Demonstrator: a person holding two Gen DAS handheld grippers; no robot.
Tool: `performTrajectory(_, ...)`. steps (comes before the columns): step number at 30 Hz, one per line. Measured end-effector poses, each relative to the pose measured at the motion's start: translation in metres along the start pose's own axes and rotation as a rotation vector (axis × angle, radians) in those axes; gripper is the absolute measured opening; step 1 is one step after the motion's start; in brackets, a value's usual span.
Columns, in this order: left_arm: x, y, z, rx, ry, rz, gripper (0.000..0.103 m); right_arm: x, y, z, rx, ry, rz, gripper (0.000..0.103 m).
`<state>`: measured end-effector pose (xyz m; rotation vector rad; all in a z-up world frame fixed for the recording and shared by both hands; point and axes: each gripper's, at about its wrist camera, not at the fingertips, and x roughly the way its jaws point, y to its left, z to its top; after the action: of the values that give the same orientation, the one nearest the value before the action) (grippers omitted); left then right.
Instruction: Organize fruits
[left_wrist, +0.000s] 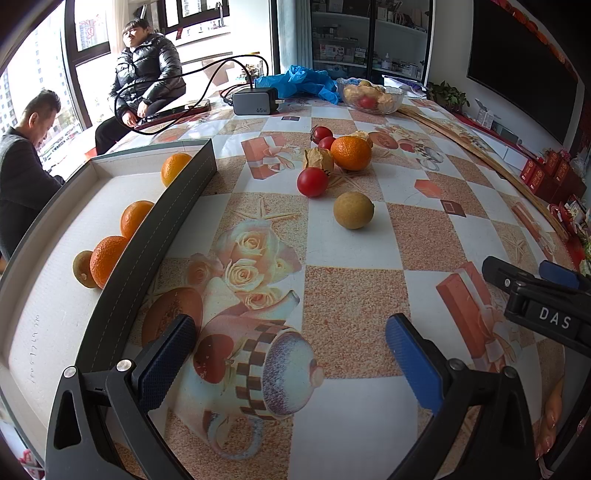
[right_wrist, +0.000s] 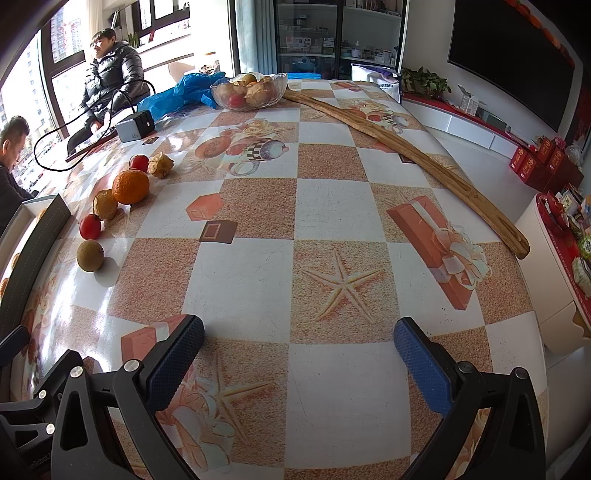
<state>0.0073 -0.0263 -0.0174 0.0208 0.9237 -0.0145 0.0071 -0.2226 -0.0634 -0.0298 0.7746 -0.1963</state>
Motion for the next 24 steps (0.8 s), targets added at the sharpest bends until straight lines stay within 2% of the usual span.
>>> performTrajectory(19,0.000,0.002,0.001,0.009,0.017,-0.013,0.103,0.001,-0.001,0.001,0.006,0.016,-0.005,0.103)
performTrajectory(21,-0.003,0.002,0.000,0.018,0.039,-0.015,0.102,0.001,-0.002,0.003,0.002,0.058,0.000,0.103)
performTrajectory(22,-0.008,0.002,-0.002,0.026,0.042,-0.026,0.098,0.000,-0.002,0.005,-0.003,0.098,0.011,0.103)
performTrajectory(24,-0.024,0.004,-0.004,0.045,0.013,-0.039,0.097,-0.001,-0.001,0.007,-0.029,0.162,0.051,0.103)
